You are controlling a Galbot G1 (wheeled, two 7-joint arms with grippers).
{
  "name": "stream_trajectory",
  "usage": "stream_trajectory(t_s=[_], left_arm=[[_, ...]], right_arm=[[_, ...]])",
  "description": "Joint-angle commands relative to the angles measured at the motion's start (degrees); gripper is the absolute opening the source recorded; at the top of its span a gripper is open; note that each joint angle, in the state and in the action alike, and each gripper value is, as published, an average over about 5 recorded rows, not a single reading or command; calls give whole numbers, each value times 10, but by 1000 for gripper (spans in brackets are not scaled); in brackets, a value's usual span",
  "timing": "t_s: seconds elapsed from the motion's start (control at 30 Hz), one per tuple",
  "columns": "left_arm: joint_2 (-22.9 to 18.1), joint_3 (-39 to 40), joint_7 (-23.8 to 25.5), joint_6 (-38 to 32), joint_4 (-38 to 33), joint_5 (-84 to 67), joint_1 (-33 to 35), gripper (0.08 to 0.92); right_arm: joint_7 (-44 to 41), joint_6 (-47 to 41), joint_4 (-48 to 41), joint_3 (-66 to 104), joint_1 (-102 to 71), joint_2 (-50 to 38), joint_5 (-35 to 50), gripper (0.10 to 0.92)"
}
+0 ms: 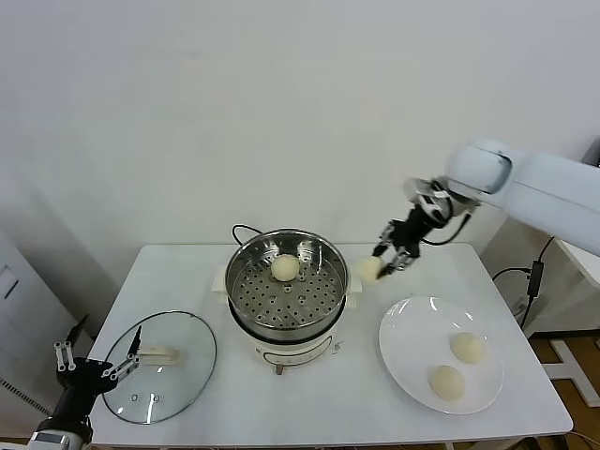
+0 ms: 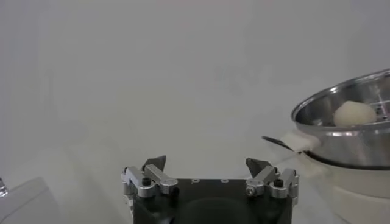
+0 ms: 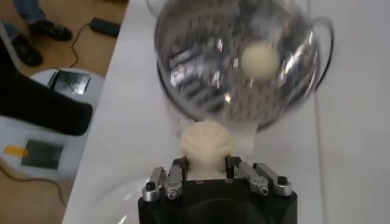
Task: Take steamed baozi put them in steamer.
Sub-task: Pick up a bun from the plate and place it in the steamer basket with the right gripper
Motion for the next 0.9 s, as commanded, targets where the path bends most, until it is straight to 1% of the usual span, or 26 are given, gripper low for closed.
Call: stream_trajectory(t_s=[0.03, 0.2, 0.37, 0.63, 0.9], left_arm=[[-1, 0, 0, -1, -1, -1, 1, 823], [-6, 5, 0, -2, 0, 2, 3, 823], [-4, 5, 0, -1, -1, 2, 0, 823], [-5, 3, 0, -2, 1, 1, 3, 823], [-6, 4, 0, -1, 1, 2, 0, 823]], right_arm=[[92, -89, 8, 44, -81, 141, 5, 401], [167, -125, -12, 55, -135, 197, -6, 399], [228, -144, -45, 67, -173, 232, 16, 399], [251, -147, -76, 72, -193, 250, 27, 405], [268, -150, -85, 75, -197, 257, 26, 418]])
